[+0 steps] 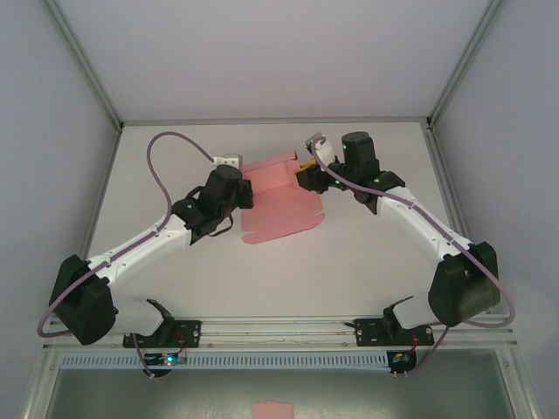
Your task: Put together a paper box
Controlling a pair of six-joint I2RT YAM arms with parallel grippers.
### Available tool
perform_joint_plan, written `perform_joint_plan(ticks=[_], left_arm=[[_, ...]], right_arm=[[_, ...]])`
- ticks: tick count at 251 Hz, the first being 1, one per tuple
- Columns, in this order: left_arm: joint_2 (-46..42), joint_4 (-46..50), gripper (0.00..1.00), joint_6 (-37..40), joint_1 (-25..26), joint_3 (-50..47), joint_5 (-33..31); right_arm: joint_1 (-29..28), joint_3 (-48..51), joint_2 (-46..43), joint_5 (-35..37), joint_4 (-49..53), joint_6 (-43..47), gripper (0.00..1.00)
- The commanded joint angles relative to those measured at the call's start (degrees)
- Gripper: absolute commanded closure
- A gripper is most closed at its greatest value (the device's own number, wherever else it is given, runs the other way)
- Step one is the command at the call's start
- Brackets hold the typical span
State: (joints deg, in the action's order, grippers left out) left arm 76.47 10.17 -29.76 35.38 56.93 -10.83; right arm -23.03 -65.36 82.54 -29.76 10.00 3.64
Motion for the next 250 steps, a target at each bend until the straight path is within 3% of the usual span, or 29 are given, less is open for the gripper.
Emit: perform_joint_plan(ticks=[1, 51, 86, 150, 250], left_arm=[[0.4, -2.1, 1.0, 1.8, 0.3, 2.4, 5.6], [0.5, -2.2, 1.0, 1.7, 0.3, 3.3, 8.0], [-0.4, -1.9, 1.0, 1.3, 0.5, 3.5, 8.1], [-2.5, 0.1, 1.0, 0.0, 0.8, 3.5, 6.9], [-4.0, 3.4, 1.0, -1.5, 1.1, 2.9, 1.7]], right_arm=[[-3.5, -2.5, 2.2, 8.8, -1.9, 1.0, 0.71], [-8.4, -5.6, 7.5, 28.0, -1.5, 2.2, 0.83], [-9.9, -7.9, 11.3, 42.2, 0.2, 3.7, 1.0], [-10.2, -11.2, 17.6, 70.0, 1.5, 7.3, 1.0], [-9.8, -12.0, 21.1, 93.8, -4.4, 13.6, 1.0]])
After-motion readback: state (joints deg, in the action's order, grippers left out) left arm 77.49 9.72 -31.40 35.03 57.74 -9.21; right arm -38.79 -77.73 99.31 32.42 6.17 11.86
